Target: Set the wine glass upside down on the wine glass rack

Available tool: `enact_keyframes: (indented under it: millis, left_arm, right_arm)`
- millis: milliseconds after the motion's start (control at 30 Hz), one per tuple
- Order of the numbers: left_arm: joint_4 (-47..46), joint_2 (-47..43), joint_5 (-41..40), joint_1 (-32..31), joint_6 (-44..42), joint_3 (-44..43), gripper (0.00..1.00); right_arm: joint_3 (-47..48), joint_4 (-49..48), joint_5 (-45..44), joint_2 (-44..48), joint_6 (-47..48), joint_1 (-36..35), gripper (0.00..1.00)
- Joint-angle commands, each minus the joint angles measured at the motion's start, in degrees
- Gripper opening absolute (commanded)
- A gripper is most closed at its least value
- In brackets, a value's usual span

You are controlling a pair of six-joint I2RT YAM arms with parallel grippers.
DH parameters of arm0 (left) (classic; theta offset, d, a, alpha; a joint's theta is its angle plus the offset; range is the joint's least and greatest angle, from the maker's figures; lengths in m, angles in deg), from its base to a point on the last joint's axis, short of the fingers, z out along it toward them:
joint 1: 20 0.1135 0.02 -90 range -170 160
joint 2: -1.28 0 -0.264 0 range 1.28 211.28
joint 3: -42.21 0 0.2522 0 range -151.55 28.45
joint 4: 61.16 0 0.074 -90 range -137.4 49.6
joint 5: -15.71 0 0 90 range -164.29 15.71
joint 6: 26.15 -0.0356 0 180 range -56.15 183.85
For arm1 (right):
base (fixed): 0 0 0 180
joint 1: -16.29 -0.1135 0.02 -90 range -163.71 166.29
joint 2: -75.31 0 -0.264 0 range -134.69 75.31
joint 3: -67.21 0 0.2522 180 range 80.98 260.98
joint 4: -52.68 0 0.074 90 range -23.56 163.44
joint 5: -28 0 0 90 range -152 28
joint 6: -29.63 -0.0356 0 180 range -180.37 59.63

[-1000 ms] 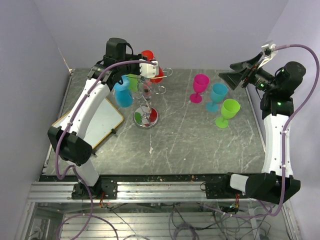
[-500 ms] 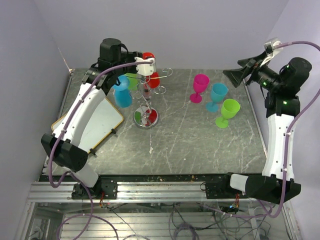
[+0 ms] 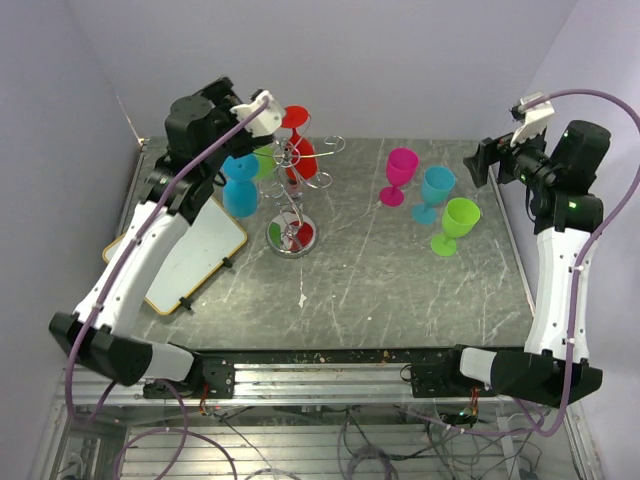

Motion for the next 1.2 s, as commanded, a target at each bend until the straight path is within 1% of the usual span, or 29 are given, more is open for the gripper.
enact_keyframes:
  millis: [0,133,200,233,333,467,633,700,800,900,967,1167]
  left_arm:
    - [-2.4,-8.4,-8.3,0.3,9.6,5.8,1.00]
    - [3.8,-13.4,-8.5,0.3,16.2,6.7,1.00]
    - [5.8,-15.8,-8.7,0.3,20.0,7.4,1.00]
    - [7.0,-16.9,-9.0,0.3,21.6,7.6,1.00]
    - [10.1,-20.1,-8.9,0.3,26.7,8.5,1.00]
    - [13.3,-24.6,-4.8,2.6,28.9,10.4,1.00]
    - [16.4,-27.7,-0.6,5.7,30.4,12.0,1.00]
    - [17.2,-27.7,1.0,6.6,31.5,11.8,1.00]
    - [18.5,-27.1,3.2,7.6,33.1,11.4,0.99]
    - [19.1,-26.3,4.8,8.9,34.0,10.9,1.00]
    - [19.9,-25.4,4.7,9.2,34.3,10.0,1.00]
    - [21.4,-23.6,4.0,10.2,33.8,8.7,1.00]
  right_arm:
    - [-3.1,7.2,-9.6,-0.2,6.5,0.1,0.87]
    - [-5.2,7.3,-14.8,-0.6,6.8,-0.3,0.88]
    - [-6.0,5.7,-19.0,-1.0,4.4,-0.4,0.97]
    - [-6.3,4.7,-20.9,-1.3,3.4,-0.4,0.99]
    - [-7.2,3.6,-25.1,-1.8,2.4,-0.4,1.00]
    - [-8.5,3.0,-27.8,-3.0,2.7,-0.4,1.00]
    - [-10.3,3.8,-26.2,-5.7,2.7,-0.4,0.99]
    - [-10.8,4.0,-25.5,-6.8,2.9,-0.4,0.96]
    - [-11.5,4.6,-25.0,-8.6,2.8,-0.4,0.89]
    - [-13.2,4.5,-26.7,-10.5,2.9,-0.4,0.84]
    - [-13.6,5.0,-27.9,-11.6,3.1,-0.4,0.78]
    - [-15.3,5.3,-27.5,-13.6,3.9,-0.5,0.56]
